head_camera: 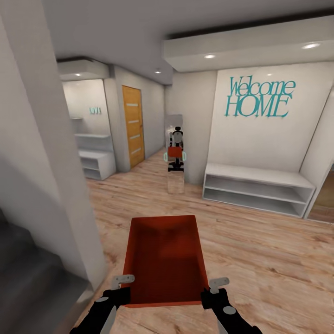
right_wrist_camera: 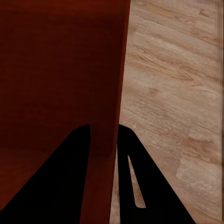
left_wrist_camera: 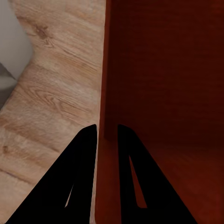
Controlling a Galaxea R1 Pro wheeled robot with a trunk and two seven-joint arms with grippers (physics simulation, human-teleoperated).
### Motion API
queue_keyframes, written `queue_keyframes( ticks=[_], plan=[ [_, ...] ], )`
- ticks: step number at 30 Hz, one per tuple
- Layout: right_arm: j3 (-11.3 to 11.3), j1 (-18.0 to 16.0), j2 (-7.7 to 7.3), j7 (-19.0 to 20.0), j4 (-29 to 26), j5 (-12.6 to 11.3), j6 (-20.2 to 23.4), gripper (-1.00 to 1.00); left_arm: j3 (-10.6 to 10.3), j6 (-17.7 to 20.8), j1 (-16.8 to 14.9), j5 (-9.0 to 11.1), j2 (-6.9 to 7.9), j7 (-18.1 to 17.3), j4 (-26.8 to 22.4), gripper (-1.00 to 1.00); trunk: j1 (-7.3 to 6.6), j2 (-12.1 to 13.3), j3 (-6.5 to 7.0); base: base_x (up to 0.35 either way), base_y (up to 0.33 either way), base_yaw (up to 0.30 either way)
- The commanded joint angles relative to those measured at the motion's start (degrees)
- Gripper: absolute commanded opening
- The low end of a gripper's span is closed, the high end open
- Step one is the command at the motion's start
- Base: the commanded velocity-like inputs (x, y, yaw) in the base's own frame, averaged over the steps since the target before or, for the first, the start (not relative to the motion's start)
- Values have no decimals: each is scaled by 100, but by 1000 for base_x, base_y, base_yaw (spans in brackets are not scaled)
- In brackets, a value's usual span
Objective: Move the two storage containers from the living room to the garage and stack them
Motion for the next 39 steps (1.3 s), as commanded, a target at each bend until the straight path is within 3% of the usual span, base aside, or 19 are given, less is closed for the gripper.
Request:
queue_keyframes(
  ticks=[1,39],
  plan=[
    [-23,-10,188,-21,19,-102,-11,-100,-16,-130,7,-109,-6,45,-19,-100,5,-4,-2,327,0,-260],
    [-22,-10,189,-21,54,-102,-11,-100,-12,-121,7,-110,3,45,-19,-100,5,-4,-2,327,0,-21]
  ],
)
